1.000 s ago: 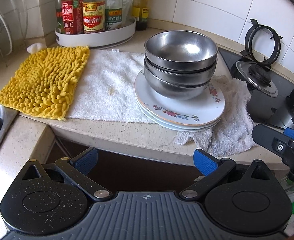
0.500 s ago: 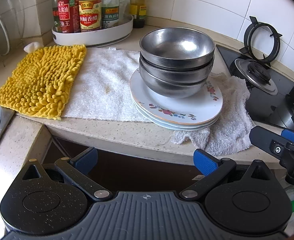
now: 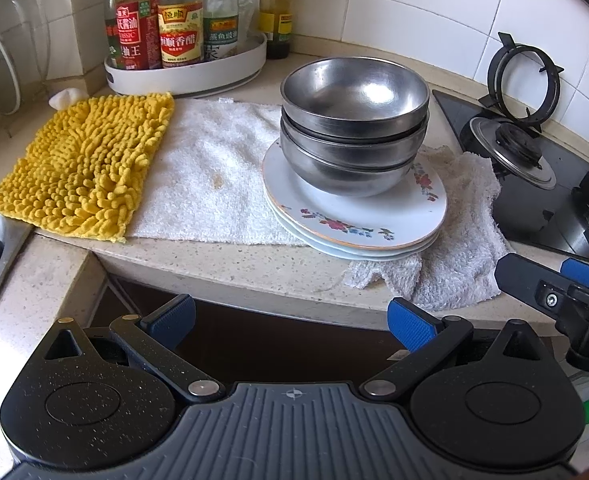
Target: Organize plates and bowls
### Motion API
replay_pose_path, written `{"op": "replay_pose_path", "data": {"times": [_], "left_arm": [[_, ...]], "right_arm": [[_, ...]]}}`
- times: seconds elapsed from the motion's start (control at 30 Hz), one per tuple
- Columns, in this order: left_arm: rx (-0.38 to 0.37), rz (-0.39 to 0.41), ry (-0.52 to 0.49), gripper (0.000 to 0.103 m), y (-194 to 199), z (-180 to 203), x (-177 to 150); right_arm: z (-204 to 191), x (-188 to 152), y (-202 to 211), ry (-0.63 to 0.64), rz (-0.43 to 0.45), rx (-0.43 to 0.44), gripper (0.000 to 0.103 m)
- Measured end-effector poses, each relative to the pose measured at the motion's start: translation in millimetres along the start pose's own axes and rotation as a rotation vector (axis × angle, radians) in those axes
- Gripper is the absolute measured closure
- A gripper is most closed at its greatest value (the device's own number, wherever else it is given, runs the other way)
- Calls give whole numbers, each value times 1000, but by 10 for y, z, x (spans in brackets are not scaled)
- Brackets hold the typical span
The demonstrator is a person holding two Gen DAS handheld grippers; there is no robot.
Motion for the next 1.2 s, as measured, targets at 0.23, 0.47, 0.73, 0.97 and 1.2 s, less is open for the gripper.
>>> {"op": "replay_pose_path", "data": {"times": [0.23, 0.47, 0.73, 0.97, 1.2], "left_arm": [[-8, 22, 6, 0, 34, -33, 12], [0, 177, 45, 0, 360, -142, 150], [93, 398, 39, 0, 722, -218, 290], [64, 351, -19, 0, 584, -157, 321], [-43, 348, -17, 0, 548, -119, 277]], "right_arm": [[-52, 6, 3, 1, 5, 8, 0], [-51, 75, 126, -42, 72, 46, 0], [-98, 227, 324, -33, 183, 72, 0], [-103, 220, 242, -33, 157, 73, 0], [-72, 203, 215, -38, 148, 76, 0]]}}
Point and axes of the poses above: each gripper's, at about its wrist camera, not at the fingertips, and y roughly against the way its jaws point, z to its right, x to its top, the point moved 2 cm from there along -y, roughly the way its jaws point, and after that the axes turned 1 degree about -y, right-handed, at the moved point
